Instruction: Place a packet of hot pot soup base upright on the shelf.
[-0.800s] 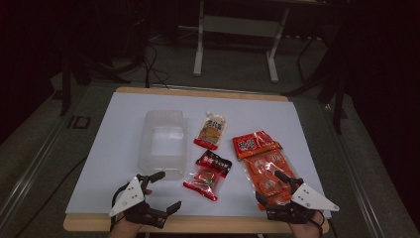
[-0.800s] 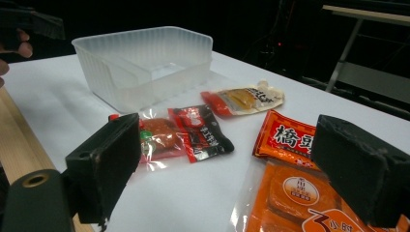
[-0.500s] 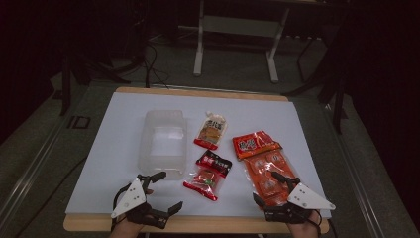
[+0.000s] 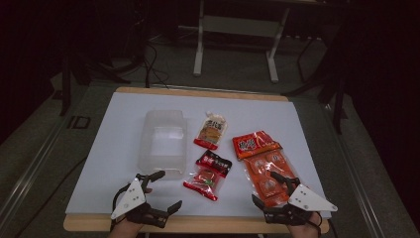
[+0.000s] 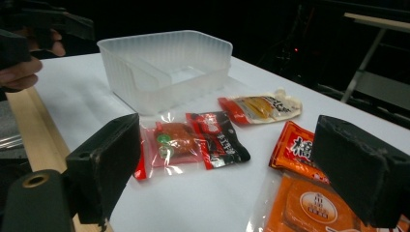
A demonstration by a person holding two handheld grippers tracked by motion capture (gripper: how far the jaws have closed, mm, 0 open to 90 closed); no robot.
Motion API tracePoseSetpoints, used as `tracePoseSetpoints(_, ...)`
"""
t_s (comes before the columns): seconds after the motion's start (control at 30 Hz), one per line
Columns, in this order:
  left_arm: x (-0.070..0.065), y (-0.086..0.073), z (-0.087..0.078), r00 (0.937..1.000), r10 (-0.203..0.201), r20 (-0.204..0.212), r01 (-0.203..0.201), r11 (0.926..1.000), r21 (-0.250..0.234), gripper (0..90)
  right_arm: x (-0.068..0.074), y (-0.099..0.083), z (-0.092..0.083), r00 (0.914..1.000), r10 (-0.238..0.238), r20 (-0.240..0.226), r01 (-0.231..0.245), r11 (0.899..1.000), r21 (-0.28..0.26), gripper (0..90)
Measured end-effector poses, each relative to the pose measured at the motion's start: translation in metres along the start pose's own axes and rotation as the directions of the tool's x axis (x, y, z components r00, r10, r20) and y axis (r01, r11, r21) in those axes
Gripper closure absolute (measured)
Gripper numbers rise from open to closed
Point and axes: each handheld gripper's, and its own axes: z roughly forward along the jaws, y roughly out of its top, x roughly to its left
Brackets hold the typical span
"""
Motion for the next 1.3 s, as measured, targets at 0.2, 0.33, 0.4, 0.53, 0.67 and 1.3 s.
tracePoseSetpoints(0.2, -0.002, 0.000, 0.002, 0.9999, 0.010, 0.004, -0.010, 0.9999, 0.004, 1.4, -0.002, 0.017, -0.007, 1.0000, -0.006, 0.000, 0.006, 1.000, -0.022, 10.8)
tracePoseSetpoints(0.33, -0.002, 0.000, 0.002, 1.0000, 0.006, 0.003, -0.006, 1.0000, 0.005, 1.4, -0.013, 0.030, -0.011, 0.9997, 0.007, -0.023, -0.007, 1.000, 0.004, 10.8)
tracePoseSetpoints(0.4, -0.002, 0.000, 0.002, 1.0000, 0.006, 0.003, -0.006, 1.0000, 0.005, 1.4, -0.018, 0.035, -0.014, 0.9999, 0.000, -0.012, 0.000, 1.000, 0.001, 10.8)
tracePoseSetpoints(0.53, -0.001, -0.001, 0.003, 1.0000, 0.001, 0.003, -0.001, 1.0000, 0.008, 1.3, -0.027, 0.045, -0.017, 0.9992, -0.028, 0.027, 0.029, 0.999, -0.018, 10.8)
tracePoseSetpoints(0.67, -0.001, -0.001, 0.003, 1.0000, 0.001, 0.006, -0.001, 1.0000, 0.010, 1.3, -0.040, 0.056, -0.014, 0.9993, -0.016, 0.034, 0.016, 1.000, -0.020, 10.2)
tracePoseSetpoints(1.3, 0.000, -0.003, 0.004, 0.9999, 0.003, 0.011, -0.003, 0.9998, 0.019, 1.3, -0.105, 0.065, 0.033, 0.9953, 0.059, 0.077, -0.065, 0.995, 0.081, 13.2)
